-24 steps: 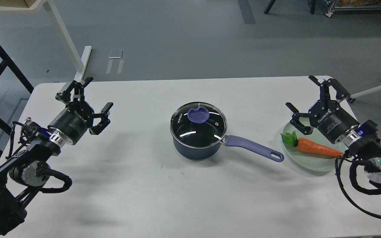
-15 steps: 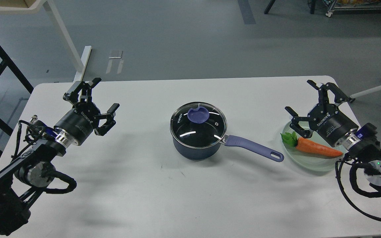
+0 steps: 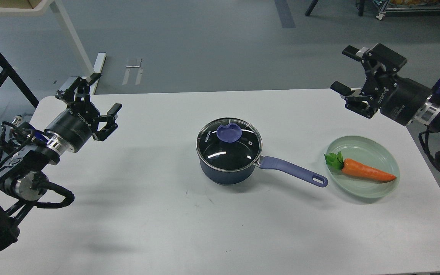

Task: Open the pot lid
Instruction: 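Move the right gripper toward the purple pot handle, then grasp the purple pot handle with the right gripper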

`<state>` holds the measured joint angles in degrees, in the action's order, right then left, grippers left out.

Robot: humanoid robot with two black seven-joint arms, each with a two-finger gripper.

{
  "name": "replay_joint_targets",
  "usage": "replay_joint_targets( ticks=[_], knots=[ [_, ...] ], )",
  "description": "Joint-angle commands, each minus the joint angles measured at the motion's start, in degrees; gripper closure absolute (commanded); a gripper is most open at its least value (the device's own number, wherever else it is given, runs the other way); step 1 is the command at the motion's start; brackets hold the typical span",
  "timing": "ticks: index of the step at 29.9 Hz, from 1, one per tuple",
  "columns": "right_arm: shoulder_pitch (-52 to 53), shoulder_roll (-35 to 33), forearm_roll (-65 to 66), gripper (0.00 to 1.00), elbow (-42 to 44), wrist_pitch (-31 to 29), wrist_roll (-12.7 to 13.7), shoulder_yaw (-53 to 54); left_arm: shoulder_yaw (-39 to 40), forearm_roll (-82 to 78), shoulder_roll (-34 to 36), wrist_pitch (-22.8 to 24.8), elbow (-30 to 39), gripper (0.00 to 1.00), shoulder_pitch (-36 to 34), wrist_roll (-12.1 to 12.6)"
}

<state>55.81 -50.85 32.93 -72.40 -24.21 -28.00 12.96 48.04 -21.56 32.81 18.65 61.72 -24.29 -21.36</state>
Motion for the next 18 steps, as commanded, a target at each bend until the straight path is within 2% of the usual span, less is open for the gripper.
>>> replay_joint_targets(
  ticks=[1,7,11,13,18],
  knots=[
    [9.2,-0.3,13.88,0.0,-3.35,2.4,0.0,-10.55,-0.84,-0.41,0.23,-0.11,-0.02,0.01,-0.75,-2.63],
    [22.13,1.01,38.66,0.0,-7.22,9.0,0.0,-27.61,-1.02,-0.5,0.41,-0.02,0.42,0.01,-0.75,-2.63],
    [25.14,4.0,54.31,0.0,-7.67,14.53,0.0,-35.97,-1.1,-0.5,0.5,-0.11,0.77,0.01,-0.67,-2.63],
    [25.31,5.23,58.99,0.0,-7.58,16.91,0.0,-38.61,-1.02,-1.2,0.5,0.07,0.94,0.01,-0.67,-2.63],
    [25.23,8.48,61.82,0.01,-6.0,17.97,0.0,-41.7,-1.02,-1.99,0.32,-0.02,1.38,0.01,-0.67,-2.72]
  ],
)
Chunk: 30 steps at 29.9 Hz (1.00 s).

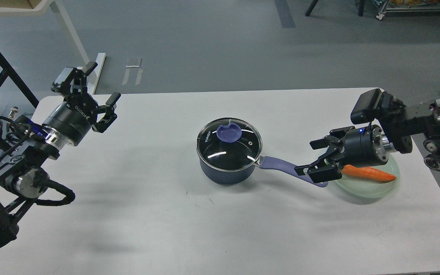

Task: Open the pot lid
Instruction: 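Grasp the purple pot handle with the right gripper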

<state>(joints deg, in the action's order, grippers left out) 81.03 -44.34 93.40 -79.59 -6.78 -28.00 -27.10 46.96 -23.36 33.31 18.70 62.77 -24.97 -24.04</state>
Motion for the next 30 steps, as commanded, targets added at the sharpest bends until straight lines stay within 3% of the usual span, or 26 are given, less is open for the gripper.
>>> replay_joint_targets(
  ticks=[1,10,16,20,25,30],
  knots=[
    [0.0,2.76,1.43,0.01,1.97,0.8,0.0,-1.9,0.06,-0.2,-0.17,-0.16,0.34,0.01,0.01,-0.04],
    [0.09,9.7,1.35,0.11,6.29,0.89,0.0,-4.19,0.06,-0.2,-0.26,-0.24,0.6,0.01,0.01,-0.04],
    [0.18,10.58,1.35,0.35,7.34,0.98,0.0,-5.42,0.06,-0.2,-0.35,-0.24,1.04,0.01,0.01,-0.04],
    [0.27,10.85,1.35,0.41,7.52,0.98,0.0,-5.69,0.06,-0.2,-0.43,-0.33,1.22,0.01,0.01,-0.04],
    [0.27,10.85,1.35,0.57,7.52,1.07,0.0,-5.86,0.06,-0.2,-0.35,-0.24,1.22,0.01,0.01,-0.04],
    [0.35,10.76,1.35,0.65,7.87,1.07,0.0,-5.86,-0.03,-0.72,-0.43,-0.24,1.22,0.01,-0.08,-0.04]
  ],
)
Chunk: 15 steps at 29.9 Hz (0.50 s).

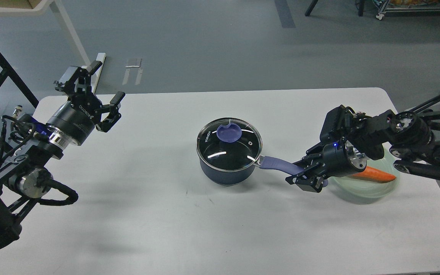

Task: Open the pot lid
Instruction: 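Grasp the purple pot handle with the right gripper, then reach the left gripper over the pot to the purple lid knob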

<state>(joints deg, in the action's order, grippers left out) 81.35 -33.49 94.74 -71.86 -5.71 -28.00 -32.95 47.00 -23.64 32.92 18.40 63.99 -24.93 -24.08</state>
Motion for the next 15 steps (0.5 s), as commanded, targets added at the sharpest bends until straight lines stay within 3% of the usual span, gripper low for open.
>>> replay_joint_targets(
  ticks=[1,5,10,15],
  knots=[
    [0.12,0.0,0.01,0.67,0.14,0.0,0.0,-0.01,-0.07,-0.96,-0.13,0.05,0.0,0.01,-0.03,0.0],
    [0.65,-0.08,0.01,0.7,0.14,0.0,0.0,-0.09,0.02,-7.36,-0.13,0.49,0.17,0.01,-0.64,-0.18],
    [0.74,-0.08,-0.08,0.7,0.14,0.0,0.0,-0.09,-0.85,-25.61,-0.31,0.14,0.79,0.01,-6.43,-0.35],
    [0.65,-0.08,-0.08,0.69,0.14,0.0,0.0,-0.36,-3.3,-46.01,-0.05,-0.12,3.77,0.01,-13.11,-3.92]
  ],
)
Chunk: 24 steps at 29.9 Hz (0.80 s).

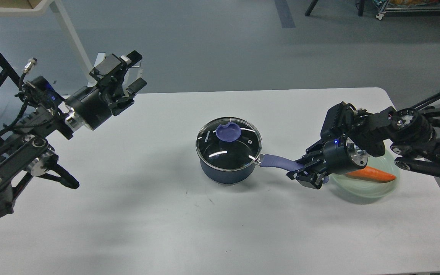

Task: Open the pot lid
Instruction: 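Reach the left gripper over the pot to the purple lid knob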

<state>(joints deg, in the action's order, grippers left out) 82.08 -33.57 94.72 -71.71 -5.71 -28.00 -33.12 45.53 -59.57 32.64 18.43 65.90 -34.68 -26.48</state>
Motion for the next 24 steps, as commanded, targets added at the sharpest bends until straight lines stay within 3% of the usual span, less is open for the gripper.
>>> replay_joint_targets(
  ticks=[1,3,6,10,14,18,24],
  knots=[
    [0.01,0.0,-0.23,0.69,0.08,0.0,0.0,-0.54,-3.33,-13.87,0.32,-0.23,2.73,0.01,-4.68,-1.52],
    [-0.08,0.09,-0.41,0.69,0.61,0.0,0.0,-0.98,-7.11,-22.4,0.06,-1.19,4.31,0.01,-8.11,-1.52],
    [-0.34,0.61,-0.41,0.69,0.96,0.0,0.0,-1.07,-13.34,-32.25,-0.03,-6.8,5.02,0.01,-12.51,-1.52],
    [-0.43,0.79,-0.5,0.69,1.23,0.0,0.0,-1.07,-28.44,-41.49,-0.91,-16.03,4.06,0.01,-20.58,-1.52],
    [-0.43,1.4,-0.5,0.69,1.23,0.0,0.0,-1.07,-40.59,-42.83,-3.98,-20.96,1.08,0.01,-27.8,-1.52],
    [-0.34,2.11,-0.59,0.69,1.23,0.0,0.0,-1.07,-45.18,-43.96,-9.42,-23.87,-6.12,0.01,-31.15,-1.52],
    [0.1,2.63,-0.59,0.69,1.23,0.0,0.0,-1.07,-45.8,-47.48,-14.44,-24.84,-13.6,0.01,-31.24,-1.52]
  ],
)
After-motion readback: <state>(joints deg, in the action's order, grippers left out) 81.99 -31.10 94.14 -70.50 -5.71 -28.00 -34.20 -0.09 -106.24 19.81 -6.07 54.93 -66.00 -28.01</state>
